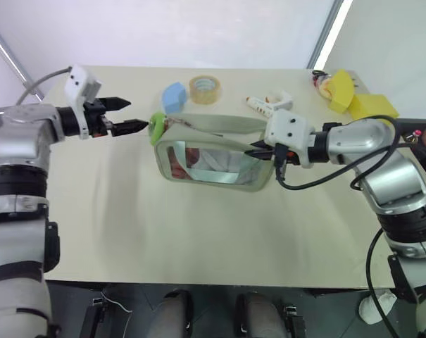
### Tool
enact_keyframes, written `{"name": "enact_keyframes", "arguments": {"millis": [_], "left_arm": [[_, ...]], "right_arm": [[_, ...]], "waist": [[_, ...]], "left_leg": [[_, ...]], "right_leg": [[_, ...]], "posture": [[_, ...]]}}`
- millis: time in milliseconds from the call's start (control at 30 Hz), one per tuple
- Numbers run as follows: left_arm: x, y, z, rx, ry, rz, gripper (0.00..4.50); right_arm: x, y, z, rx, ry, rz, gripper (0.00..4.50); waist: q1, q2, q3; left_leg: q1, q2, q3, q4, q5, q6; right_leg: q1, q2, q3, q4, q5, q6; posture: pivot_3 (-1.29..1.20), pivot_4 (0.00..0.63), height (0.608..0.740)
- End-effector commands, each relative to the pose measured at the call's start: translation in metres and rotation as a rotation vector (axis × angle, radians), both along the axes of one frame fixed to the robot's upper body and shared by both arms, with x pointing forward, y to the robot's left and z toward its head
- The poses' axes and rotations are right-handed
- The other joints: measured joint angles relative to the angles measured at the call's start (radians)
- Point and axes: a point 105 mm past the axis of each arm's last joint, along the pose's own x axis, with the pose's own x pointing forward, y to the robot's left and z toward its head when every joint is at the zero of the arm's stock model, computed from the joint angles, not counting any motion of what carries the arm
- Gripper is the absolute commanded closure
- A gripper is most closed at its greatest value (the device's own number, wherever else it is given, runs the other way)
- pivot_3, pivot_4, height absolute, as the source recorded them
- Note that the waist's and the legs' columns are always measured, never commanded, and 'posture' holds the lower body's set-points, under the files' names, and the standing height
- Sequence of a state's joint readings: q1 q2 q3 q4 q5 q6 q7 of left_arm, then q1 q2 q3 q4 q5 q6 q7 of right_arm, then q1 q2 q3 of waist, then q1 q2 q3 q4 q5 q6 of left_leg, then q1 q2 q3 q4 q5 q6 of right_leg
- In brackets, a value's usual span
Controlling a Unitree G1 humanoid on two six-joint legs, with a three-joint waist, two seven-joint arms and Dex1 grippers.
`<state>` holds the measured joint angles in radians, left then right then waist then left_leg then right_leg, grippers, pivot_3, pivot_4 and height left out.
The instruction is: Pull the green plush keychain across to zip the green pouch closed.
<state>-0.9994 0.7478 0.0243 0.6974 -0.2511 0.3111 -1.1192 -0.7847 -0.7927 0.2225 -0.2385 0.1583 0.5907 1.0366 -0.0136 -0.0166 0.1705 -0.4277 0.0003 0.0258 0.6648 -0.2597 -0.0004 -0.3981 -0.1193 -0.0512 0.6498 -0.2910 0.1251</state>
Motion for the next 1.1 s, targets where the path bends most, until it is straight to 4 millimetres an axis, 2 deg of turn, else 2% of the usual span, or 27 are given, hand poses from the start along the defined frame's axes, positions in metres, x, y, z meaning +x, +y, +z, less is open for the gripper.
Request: {"name": "enact_keyframes", "arguments": {"millis": [33,233,433,533,600,767,867,967,1100], "left_arm": [[0.003,-0.007,0.012,-0.023,-0.05,-0.02,0.0],[-0.002,-0.028,0.007,-0.045,-0.03,-0.114,0.0],[-0.001,-0.031,0.012,-0.058,-0.036,-0.123,0.0],[-0.006,-0.034,0.01,-0.056,-0.022,-0.156,0.82],[-0.007,-0.033,0.012,-0.059,-0.028,-0.161,1.84],[-0.005,-0.029,0.038,-0.098,-0.068,-0.134,4.3],[-0.021,-0.044,0.055,-0.11,-0.074,-0.266,4.41],[-0.028,-0.055,0.065,-0.128,-0.08,-0.317,4.41],[-0.033,-0.083,0.053,-0.069,-0.088,-0.396,4.41]], "right_arm": [[-0.004,0.005,0.006,0.003,-0.04,0.024,4.46],[-0.002,0.008,0.007,0.007,-0.049,0.023,4.46],[-0.001,0.009,0.008,0.009,-0.058,0.022,4.46],[0.0,0.01,0.011,0.02,-0.066,0.018,4.5],[0.001,0.01,0.012,0.021,-0.069,0.015,4.5],[0.003,0.007,0.012,0.02,-0.08,0.002,4.5],[0.006,0.006,0.011,0.014,-0.089,-0.005,4.5],[0.008,0.006,0.011,0.013,-0.094,-0.005,4.5],[0.008,0.009,0.011,0.018,-0.102,0.001,4.5]], "waist": [[0.0,0.0,0.0],[0.0,0.0,0.0],[-0.003,0.0,0.0],[-0.003,0.0,0.0],[-0.003,0.0,0.0],[-0.001,0.0,0.0],[-0.003,0.0,0.0],[-0.003,0.0,0.0],[-0.002,0.0,0.0]], "left_leg": [[0.0,0.0,0.0,0.0,0.0,0.0],[0.0,0.0,0.0,0.0,0.0,0.0],[0.0,0.0,0.0,0.0,0.0,0.0],[0.0,0.0,0.0,0.0,0.0,0.0],[0.0,0.0,0.0,0.0,0.0,0.0],[0.0,0.0,0.0,0.0,0.0,0.0],[0.0,0.0,0.0,0.0,0.0,0.0],[0.0,0.0,0.0,0.0,0.0,0.0],[0.0,0.0,-0.001,0.0,0.0,0.0]], "right_leg": [[0.0,0.0,0.0,0.0,0.0,0.0],[0.0,0.0,0.0,0.0,0.0,0.0],[0.0,0.0,0.0,0.0,0.0,0.0],[0.0,0.0,0.0,0.0,0.0,0.0],[0.0,0.0,0.0,0.0,0.0,0.0],[0.0,0.0,0.0,0.0,0.0,0.0],[0.0,0.0,0.0,0.0,0.0,0.0],[0.0,0.0,0.0,0.0,0.0,0.0],[0.0,0.0,0.0,0.0,0.0,0.0]], "posture": [[0.0,0.15,0.74],[0.0,0.15,0.74],[0.0,0.15,0.74],[0.0,0.15,0.74],[0.0,0.15,0.74],[0.0,0.15,0.74],[0.0,0.15,0.74],[0.0,0.15,0.74],[0.0,0.15,0.74]]}}
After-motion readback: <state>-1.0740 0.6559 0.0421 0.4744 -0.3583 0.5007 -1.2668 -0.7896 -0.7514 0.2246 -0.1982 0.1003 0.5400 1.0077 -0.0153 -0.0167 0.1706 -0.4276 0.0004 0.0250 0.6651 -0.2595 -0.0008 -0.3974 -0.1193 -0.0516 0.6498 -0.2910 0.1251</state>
